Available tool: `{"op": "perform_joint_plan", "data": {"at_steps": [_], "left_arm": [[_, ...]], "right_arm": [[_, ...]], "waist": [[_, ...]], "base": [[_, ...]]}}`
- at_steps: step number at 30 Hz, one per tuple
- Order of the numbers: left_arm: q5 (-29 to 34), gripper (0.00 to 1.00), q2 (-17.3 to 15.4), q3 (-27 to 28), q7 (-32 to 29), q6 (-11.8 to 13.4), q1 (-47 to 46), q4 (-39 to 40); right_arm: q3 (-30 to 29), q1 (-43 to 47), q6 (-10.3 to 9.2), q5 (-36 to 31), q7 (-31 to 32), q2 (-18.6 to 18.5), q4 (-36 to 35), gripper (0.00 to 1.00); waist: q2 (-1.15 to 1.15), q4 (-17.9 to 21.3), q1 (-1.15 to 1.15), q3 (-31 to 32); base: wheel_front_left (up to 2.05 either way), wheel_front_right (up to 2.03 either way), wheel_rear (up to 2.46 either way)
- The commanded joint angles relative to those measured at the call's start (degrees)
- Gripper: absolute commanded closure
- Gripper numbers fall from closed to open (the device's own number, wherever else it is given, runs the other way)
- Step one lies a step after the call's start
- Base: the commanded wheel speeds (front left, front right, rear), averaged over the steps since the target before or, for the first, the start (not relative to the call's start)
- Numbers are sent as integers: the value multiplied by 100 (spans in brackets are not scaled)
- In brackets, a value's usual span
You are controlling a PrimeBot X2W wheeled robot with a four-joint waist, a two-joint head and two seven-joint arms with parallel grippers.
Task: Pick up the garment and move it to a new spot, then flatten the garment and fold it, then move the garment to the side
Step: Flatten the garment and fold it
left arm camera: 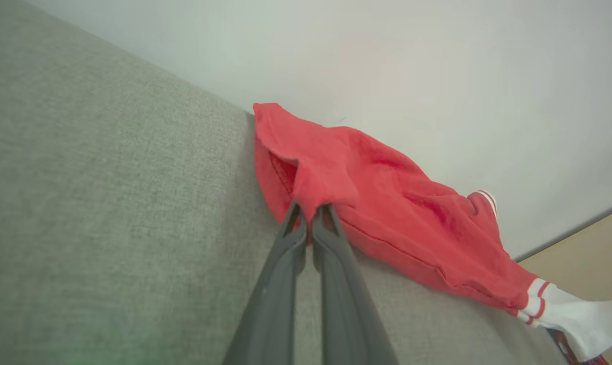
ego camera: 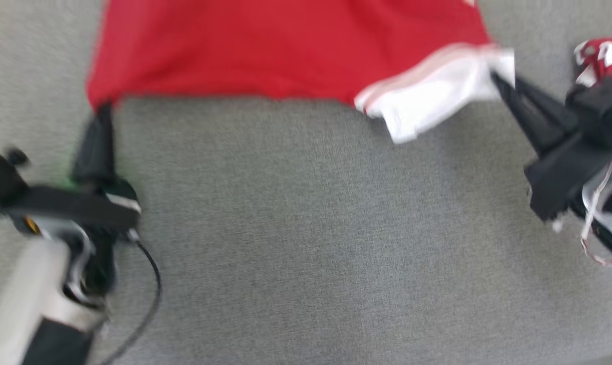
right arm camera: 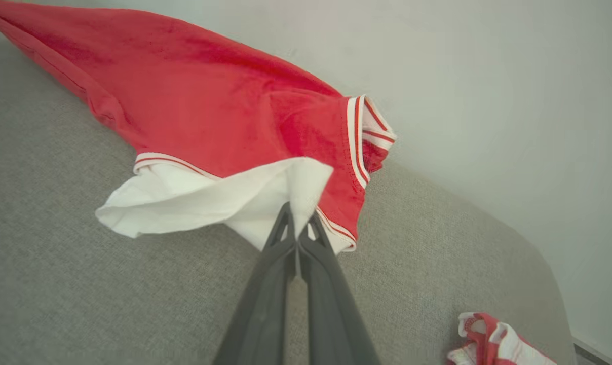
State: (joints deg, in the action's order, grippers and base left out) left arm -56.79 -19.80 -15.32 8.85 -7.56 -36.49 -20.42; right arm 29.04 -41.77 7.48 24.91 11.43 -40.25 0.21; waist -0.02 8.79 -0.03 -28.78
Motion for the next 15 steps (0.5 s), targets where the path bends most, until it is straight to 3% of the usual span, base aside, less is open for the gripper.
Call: {"op": "perform_joint_plan", "data": {"at_steps": [1, 7, 15], "left_arm": [[-147, 100, 186, -164, -42, 18, 515, -183], [-360, 100, 247, -439, -80, 18, 1229, -234], [-260, 100, 39, -789, -207, 51, 1987, -288]], "right_arm": [[-136, 271, -1, 82, 72, -50, -6, 100], [-642, 1377, -1, 307, 706, -23, -172, 100], [-1380, 2811, -1, 647, 1770, 86, -632, 100]], "waist": [[2, -205, 3, 485], [2, -332, 3, 990], [2, -465, 3, 1513]], "base": [[0, 0, 0], [0, 0, 0], [0, 0, 0]]}}
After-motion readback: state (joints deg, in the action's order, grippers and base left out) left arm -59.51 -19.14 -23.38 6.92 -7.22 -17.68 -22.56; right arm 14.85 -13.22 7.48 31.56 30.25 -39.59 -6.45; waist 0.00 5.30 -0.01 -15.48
